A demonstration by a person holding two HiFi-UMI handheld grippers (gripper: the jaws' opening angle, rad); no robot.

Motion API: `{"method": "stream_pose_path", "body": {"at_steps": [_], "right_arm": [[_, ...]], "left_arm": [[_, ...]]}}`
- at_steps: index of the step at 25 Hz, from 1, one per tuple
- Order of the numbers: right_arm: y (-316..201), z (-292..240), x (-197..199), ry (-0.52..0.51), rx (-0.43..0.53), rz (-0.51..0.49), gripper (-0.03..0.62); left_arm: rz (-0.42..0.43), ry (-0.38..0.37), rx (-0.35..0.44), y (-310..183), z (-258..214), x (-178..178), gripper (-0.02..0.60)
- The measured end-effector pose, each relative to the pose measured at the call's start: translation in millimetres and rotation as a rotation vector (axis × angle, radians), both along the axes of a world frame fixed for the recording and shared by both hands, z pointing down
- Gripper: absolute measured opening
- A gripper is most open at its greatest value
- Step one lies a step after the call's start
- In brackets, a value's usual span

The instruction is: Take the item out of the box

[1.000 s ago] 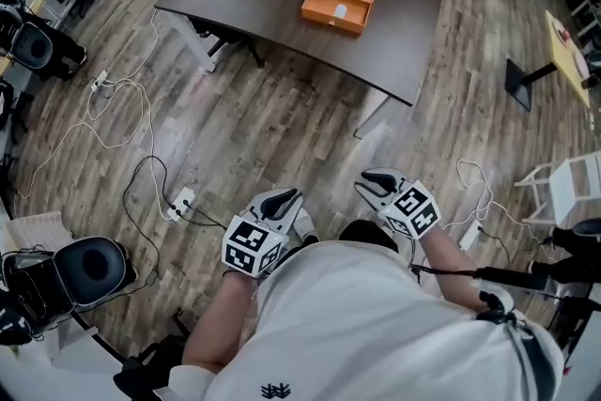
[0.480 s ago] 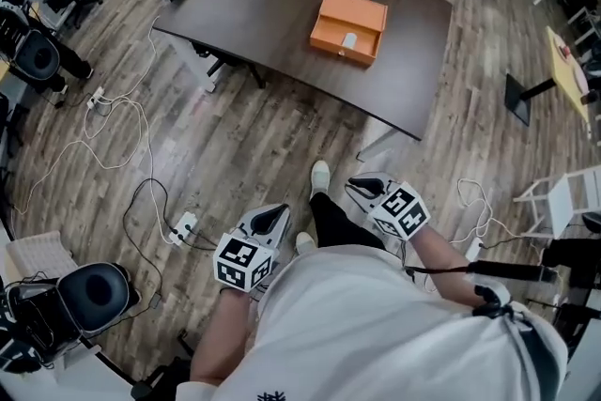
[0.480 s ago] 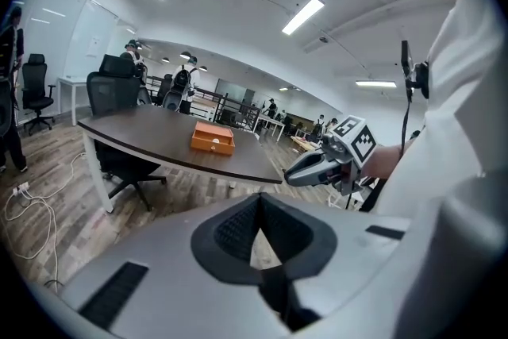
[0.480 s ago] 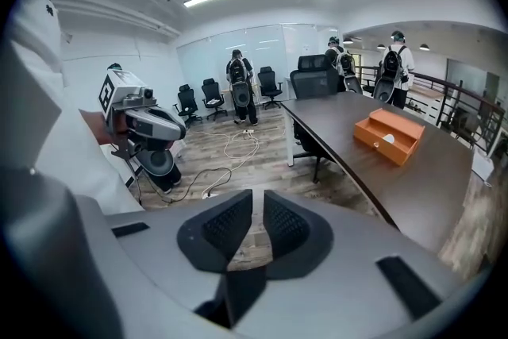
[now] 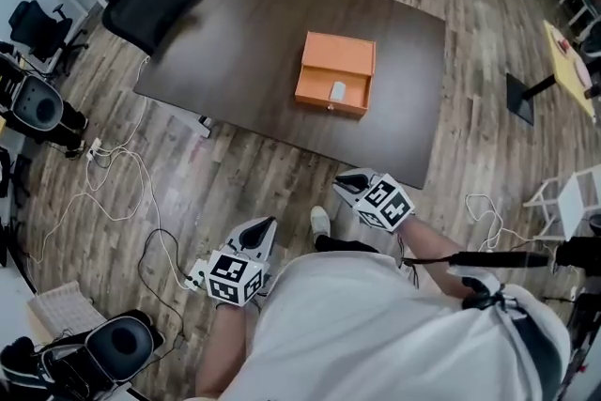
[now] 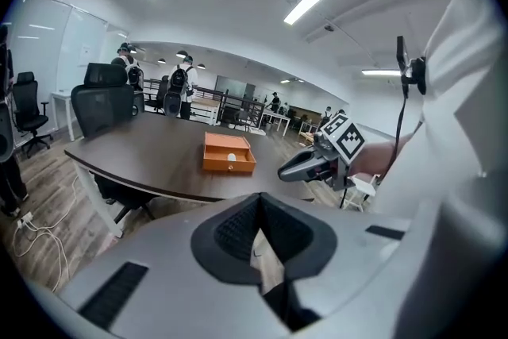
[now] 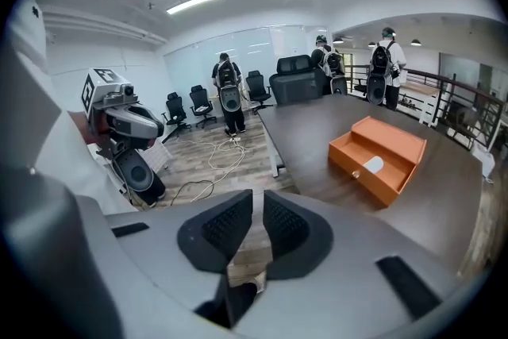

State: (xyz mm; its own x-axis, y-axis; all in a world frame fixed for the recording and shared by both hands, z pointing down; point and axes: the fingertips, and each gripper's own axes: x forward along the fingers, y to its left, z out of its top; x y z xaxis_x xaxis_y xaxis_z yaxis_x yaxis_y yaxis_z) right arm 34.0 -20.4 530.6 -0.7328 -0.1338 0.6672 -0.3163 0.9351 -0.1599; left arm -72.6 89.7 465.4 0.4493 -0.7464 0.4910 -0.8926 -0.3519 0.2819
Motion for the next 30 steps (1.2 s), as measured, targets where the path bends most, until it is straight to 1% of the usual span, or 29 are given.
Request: {"method": "stream_pose_path", "body": {"at_steps": [4, 6, 9, 11, 17, 22, 27, 30], "right_arm": [[-70, 7, -6, -0.016, 0.005, 0.066, 0.038], [-106, 11, -4, -0.015, 0.004, 0.116, 0.040], [-150, 18, 3, -0.016, -0.029, 0.208, 0.059], [-174, 26, 6, -0.012, -0.052, 0.266, 0.071], [-238, 52, -14, 0.029, -0.086, 0.413, 0.112], [-275, 68, -26, 0.067, -0.112, 0.508, 0.137], [-312, 96, -33, 0.133, -0.159, 0.623, 0.150], [-323, 107, -37, 0.185, -0.178, 0.662, 0.169]], "left_arm": [[0.022, -0.026, 0.014, -61, 5, -4, 0.009], [0.035, -0.031, 0.021, -89, 5, -4, 0.009], [0.076, -0.029, 0.015, -118, 2, -2, 0.009], [0.103, -0.037, -0.001, -134, 5, -9, 0.009], [0.170, -0.030, -0.015, -184, 20, -53, 0.009], [0.238, -0.031, 0.030, -222, 12, -82, 0.009], [0.267, -0.013, 0.028, -262, 10, -128, 0.009], [0.304, -0.013, 0.024, -277, 9, -151, 0.009]]}}
